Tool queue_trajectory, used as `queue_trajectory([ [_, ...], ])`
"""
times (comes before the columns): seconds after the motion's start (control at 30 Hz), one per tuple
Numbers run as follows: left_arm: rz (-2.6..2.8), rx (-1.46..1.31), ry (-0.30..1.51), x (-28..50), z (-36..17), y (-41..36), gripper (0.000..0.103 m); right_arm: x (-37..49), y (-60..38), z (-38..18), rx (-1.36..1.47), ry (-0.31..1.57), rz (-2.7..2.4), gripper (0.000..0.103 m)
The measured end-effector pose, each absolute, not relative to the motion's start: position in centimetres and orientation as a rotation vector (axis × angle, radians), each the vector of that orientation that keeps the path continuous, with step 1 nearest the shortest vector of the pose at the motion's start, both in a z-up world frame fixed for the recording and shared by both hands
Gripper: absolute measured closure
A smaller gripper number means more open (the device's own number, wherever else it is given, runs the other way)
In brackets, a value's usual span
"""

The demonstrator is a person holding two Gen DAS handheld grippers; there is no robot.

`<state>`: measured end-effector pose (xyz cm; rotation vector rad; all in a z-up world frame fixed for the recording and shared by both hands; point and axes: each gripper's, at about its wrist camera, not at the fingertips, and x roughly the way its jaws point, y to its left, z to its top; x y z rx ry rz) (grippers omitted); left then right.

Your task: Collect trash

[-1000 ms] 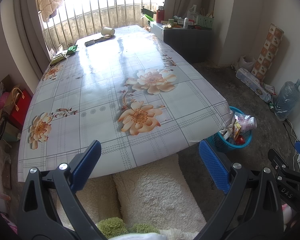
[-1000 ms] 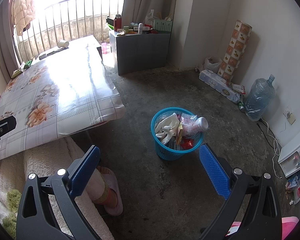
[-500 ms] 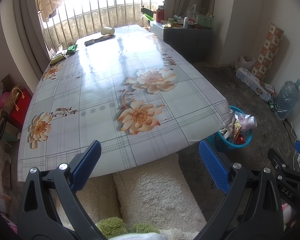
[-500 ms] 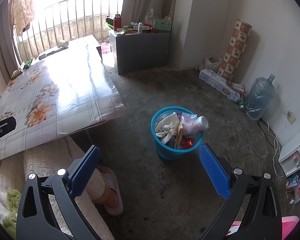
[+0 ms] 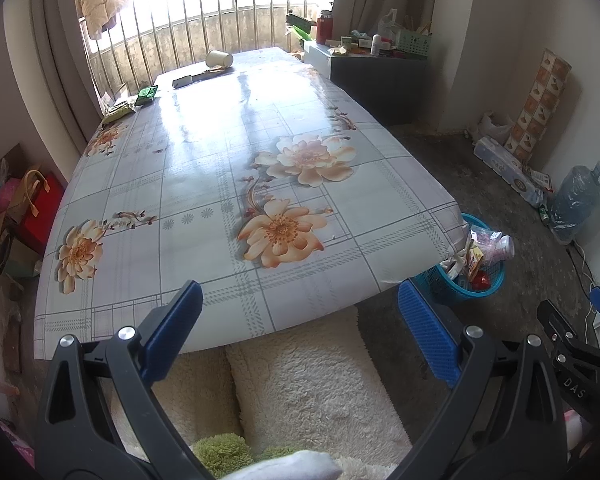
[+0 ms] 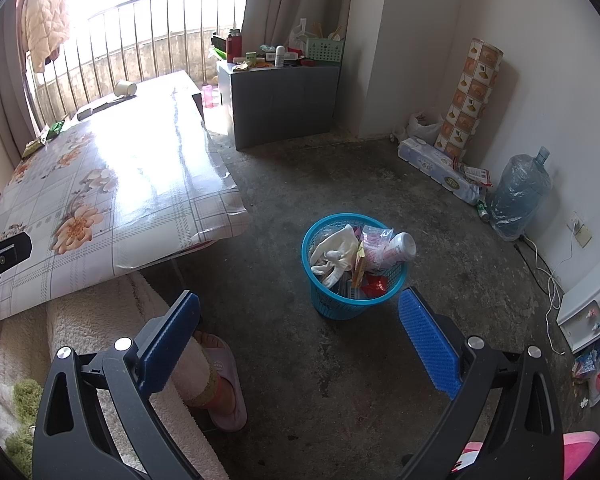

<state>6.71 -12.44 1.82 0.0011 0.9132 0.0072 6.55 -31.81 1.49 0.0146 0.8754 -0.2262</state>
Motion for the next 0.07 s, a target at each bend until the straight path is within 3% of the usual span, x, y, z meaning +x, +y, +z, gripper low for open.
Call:
queue_trajectory([
  [0.07,0.004,0.001,0.915,6.71,1.82,-12.49,0.009,6.55,-31.81,1.50,0.014,0.875,-0.226,0.006],
])
